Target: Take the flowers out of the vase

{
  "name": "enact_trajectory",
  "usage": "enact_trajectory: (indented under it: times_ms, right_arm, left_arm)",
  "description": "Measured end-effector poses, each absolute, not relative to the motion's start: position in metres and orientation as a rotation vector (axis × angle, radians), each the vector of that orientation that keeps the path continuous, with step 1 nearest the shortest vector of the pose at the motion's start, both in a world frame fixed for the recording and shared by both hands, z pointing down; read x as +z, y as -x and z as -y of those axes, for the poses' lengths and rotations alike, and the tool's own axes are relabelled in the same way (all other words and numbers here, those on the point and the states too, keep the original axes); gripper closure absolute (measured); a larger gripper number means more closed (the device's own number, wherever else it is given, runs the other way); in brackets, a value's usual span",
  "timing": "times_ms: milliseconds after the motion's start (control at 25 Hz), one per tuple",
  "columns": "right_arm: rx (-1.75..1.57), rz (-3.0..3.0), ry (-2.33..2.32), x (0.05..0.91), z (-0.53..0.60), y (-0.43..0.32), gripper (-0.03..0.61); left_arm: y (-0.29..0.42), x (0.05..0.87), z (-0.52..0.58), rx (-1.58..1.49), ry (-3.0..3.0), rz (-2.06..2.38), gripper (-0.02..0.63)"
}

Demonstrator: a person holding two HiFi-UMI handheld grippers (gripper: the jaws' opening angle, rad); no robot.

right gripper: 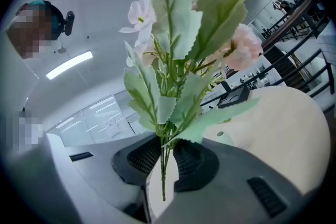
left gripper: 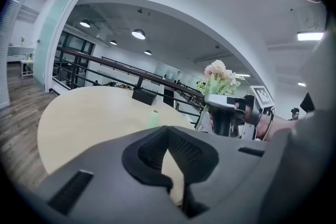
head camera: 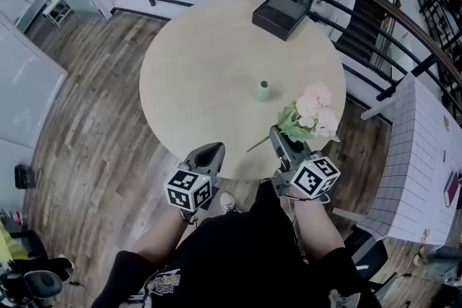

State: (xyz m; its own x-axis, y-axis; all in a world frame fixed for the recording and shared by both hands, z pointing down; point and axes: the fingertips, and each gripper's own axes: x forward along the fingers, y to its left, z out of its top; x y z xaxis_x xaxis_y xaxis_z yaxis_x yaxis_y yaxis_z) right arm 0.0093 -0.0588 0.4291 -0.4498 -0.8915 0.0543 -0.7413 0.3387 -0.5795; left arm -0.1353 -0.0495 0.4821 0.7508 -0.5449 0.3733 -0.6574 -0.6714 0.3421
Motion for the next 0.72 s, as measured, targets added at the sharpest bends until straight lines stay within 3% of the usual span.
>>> enact_trajectory:
  times_ms: [720]
  right_arm:
    - [-0.803,-2.48,1.372,0.428,-0.044,-0.027,0.499]
  left_arm:
    - [0.083,0.475,-0.035,0.278,-2.447,0.92,0.607]
